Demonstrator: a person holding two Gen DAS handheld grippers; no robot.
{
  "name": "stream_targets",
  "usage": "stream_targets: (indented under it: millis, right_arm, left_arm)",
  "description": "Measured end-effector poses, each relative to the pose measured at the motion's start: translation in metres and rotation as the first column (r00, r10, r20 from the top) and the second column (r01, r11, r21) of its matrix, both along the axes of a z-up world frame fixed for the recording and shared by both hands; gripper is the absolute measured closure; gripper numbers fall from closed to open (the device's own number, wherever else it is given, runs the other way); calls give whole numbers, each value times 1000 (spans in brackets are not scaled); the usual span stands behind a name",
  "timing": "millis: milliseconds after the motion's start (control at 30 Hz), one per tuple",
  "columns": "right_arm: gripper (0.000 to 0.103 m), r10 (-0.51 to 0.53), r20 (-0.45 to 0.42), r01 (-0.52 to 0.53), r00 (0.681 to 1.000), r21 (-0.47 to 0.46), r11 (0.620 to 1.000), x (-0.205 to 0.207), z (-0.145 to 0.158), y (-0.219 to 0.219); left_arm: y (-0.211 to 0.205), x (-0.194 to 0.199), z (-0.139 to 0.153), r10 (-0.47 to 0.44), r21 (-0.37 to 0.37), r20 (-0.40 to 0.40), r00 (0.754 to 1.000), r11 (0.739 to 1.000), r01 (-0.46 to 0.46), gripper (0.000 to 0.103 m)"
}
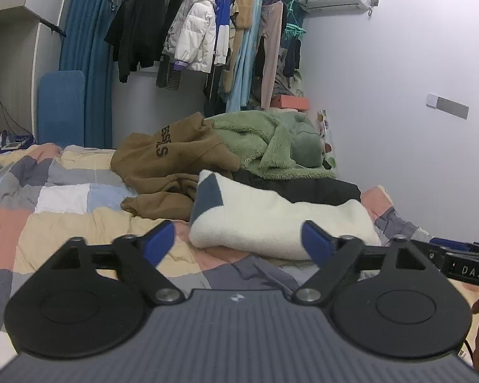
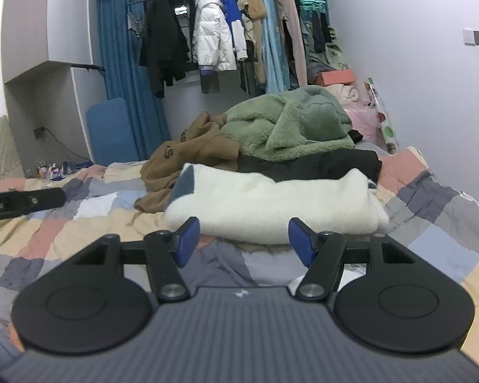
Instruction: Fold large clothes
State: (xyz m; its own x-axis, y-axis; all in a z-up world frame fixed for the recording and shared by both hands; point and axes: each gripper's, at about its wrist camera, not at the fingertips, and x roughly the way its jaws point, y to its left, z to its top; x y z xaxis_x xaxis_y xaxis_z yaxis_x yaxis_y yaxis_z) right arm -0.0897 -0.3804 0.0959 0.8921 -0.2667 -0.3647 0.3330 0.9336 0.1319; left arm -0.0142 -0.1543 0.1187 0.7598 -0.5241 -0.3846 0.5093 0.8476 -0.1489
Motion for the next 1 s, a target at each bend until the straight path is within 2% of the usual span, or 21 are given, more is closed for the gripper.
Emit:
stream_targets:
  millis: [67,133,200,333,367,400,1000]
  right_arm:
    - [37,-9,-2,9,1000,-5,1000,0,1,-1]
    - [29,-14,2,14,1000,-13,1000,0,0,-1]
    - [14,-16,12,17,1000,-27,1000,0,0,0]
    - [12,-41,0,41,999,-34,999,1,0,-1]
    - [3,-42,0,42,999,-27,999,1,0,-2]
    - [0,-43,4,43,999,-23,999,0,0,-3]
    - [0,-69,-13,68,998,-29,997,1,0,-2]
  left_arm:
    - [-2,0,0,0,9,7,1000,1000,-1,4]
    - [-3,1,-1,-1,13,1,1000,1000,1,3]
    - [-5,2,-1,1,21,-1,1000,1000,-1,2]
    - [-6,2,-2,10,27,1,1000,1000,-10,0]
    - [-6,2,-1,10,24,2,1000,1000,-10,0]
    - [-6,2,-1,11,23,3,1000,1000,-11,0]
    - [-7,0,0,49,47,16,999,998,-50,0]
